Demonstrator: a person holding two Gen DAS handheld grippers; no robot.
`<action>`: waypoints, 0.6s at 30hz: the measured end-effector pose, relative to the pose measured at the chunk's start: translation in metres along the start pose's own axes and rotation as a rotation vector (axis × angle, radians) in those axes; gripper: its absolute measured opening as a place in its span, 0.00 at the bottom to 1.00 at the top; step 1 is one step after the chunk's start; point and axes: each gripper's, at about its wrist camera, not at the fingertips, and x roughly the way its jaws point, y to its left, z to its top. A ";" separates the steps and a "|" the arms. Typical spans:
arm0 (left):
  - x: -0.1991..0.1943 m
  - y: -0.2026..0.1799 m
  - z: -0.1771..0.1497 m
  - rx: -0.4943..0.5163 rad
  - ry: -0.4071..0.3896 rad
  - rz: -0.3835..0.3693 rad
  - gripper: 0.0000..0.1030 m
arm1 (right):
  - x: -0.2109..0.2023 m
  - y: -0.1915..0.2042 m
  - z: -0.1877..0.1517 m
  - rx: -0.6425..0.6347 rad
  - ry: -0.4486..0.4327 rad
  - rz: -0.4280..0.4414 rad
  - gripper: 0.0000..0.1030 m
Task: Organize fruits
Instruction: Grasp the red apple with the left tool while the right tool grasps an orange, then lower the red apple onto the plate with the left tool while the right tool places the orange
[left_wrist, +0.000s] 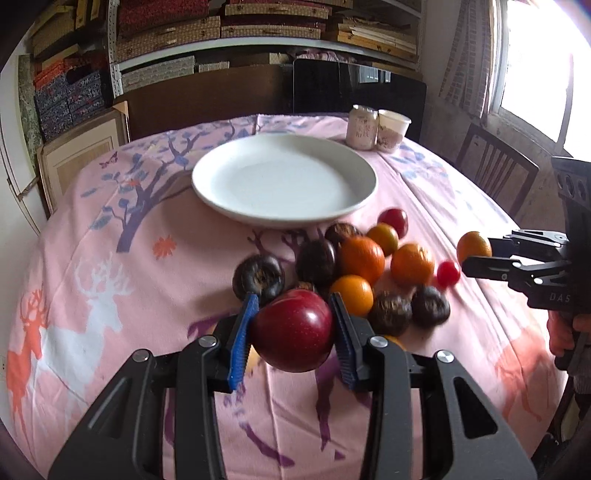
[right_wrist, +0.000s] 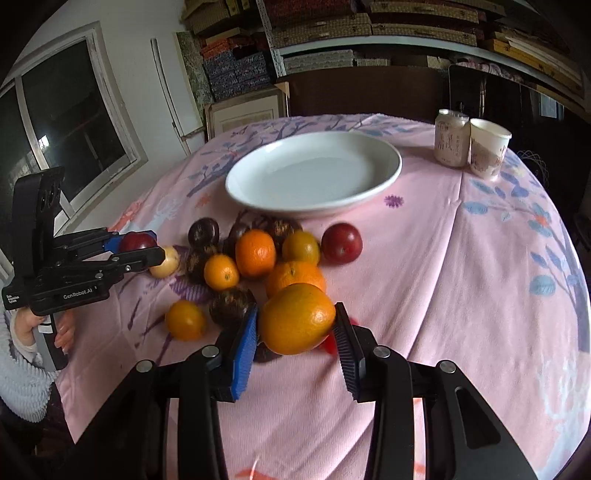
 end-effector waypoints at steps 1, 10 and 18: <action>0.004 0.002 0.013 -0.003 -0.015 0.010 0.38 | 0.002 -0.001 0.011 0.000 -0.017 -0.005 0.40; 0.085 0.022 0.085 -0.019 0.005 0.061 0.38 | 0.072 -0.021 0.094 0.032 -0.040 -0.040 0.40; 0.127 0.030 0.094 -0.016 0.034 0.085 0.53 | 0.118 -0.041 0.117 0.064 -0.013 -0.040 0.42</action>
